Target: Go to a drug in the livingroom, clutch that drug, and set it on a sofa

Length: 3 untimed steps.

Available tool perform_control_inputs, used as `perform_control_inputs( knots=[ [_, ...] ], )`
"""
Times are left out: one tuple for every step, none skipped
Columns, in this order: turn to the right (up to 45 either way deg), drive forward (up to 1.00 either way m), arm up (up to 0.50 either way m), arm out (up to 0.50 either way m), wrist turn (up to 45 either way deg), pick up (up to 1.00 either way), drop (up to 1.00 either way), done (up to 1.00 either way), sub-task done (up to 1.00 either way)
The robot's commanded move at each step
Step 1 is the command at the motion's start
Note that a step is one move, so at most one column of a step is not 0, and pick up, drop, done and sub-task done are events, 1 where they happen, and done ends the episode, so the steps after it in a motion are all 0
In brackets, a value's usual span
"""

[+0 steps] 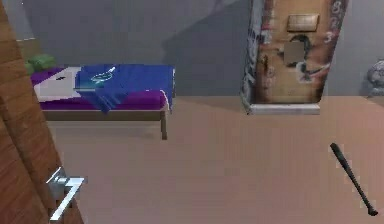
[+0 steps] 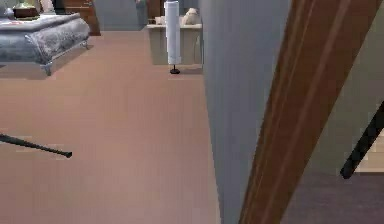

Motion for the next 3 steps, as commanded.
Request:
perform_control_inputs(
  knots=[
    [45.0, 0.0, 0.0, 0.0, 0.0, 0.0, 0.0, 0.0, 0.0],
    [12.0, 0.0, 0.0, 0.0, 0.0, 0.0, 0.0, 0.0, 0.0],
    [0.0, 0.25, 0.0, 0.0, 0.0, 0.0, 0.0, 0.0, 0.0]
  ],
)
